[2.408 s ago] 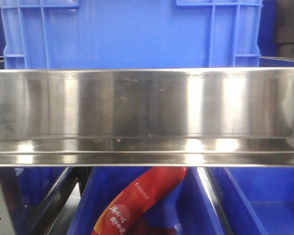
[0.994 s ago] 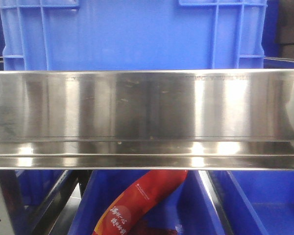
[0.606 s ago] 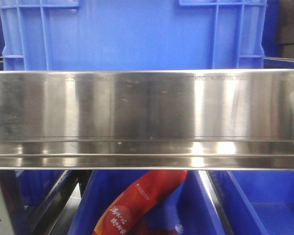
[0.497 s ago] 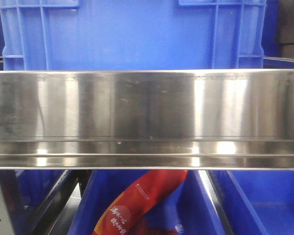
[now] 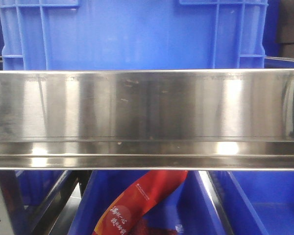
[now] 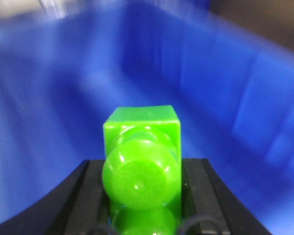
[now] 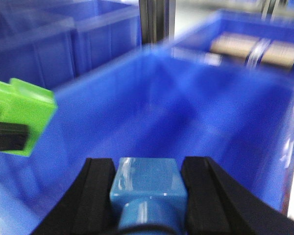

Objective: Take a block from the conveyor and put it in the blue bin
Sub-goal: 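Open both grippers to drop the blocks into the blue bin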

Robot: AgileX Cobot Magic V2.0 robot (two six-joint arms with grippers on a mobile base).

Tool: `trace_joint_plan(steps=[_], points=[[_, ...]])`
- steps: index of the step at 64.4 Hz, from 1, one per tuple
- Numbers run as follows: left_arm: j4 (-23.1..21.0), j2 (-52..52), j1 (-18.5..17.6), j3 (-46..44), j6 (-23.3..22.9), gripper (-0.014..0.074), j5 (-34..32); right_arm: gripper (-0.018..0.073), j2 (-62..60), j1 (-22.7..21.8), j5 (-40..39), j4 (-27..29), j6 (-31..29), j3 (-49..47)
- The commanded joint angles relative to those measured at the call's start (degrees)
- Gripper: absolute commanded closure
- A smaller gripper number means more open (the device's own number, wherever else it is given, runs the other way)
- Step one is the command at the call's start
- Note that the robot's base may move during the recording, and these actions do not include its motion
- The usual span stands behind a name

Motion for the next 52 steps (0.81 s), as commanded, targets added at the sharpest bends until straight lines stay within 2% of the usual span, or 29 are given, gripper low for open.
trace_joint_plan(steps=[1, 8, 13, 16, 26, 33, 38, 43, 49, 52], points=[[-0.8, 2.0, -0.4, -0.5, 0.0, 0.0707, -1.8, 0.0722, 2.7, 0.1, -1.7, -0.3, -0.4, -0.7], [-0.8, 3.5, -0.4, -0.5, 0.0, 0.0686, -2.3, 0.0697, 5.2, 0.1, -1.6, -0.3, -0.4, -0.7], [-1.0, 3.8, -0.4, -0.5, 0.0, 0.0618, -2.3, 0.0613, 6.2, 0.1, -1.6, -0.3, -0.4, -0.7], [-1.1, 3.8, -0.4, -0.5, 0.0, 0.0547, -2.3, 0.0538, 6.4, 0.1, -1.6, -0.3, -0.4, -0.7], [-1.1, 3.8, -0.4, -0.5, 0.0, 0.0251, -2.4, 0.0157, 6.5, 0.1, -1.6, -0.3, -0.4, -0.7], [-1.1, 3.8, -0.4, -0.5, 0.0, 0.0088, -2.4, 0.0006, 6.5, 0.1, -0.8, -0.3, -0.4, -0.7], [-1.2, 3.8, -0.4, -0.5, 0.0, 0.003, -2.2, 0.0003, 6.4, 0.1, -0.4, -0.3, -0.4, -0.7], [-1.2, 3.3, -0.4, -0.5, 0.0, 0.0027, -1.4, 0.0059, 5.8, 0.1, 0.3, -0.3, -0.4, -0.7], [-1.2, 1.9, -0.4, -0.5, 0.0, 0.0059, -0.6, 0.0218, 4.2, 0.1, 1.4, -0.3, -0.4, -0.7], [-1.2, 0.7, -0.4, -0.5, 0.0, 0.011, -0.4, 0.0356, 3.0, 0.1, 2.0, -0.3, -0.4, -0.7]])
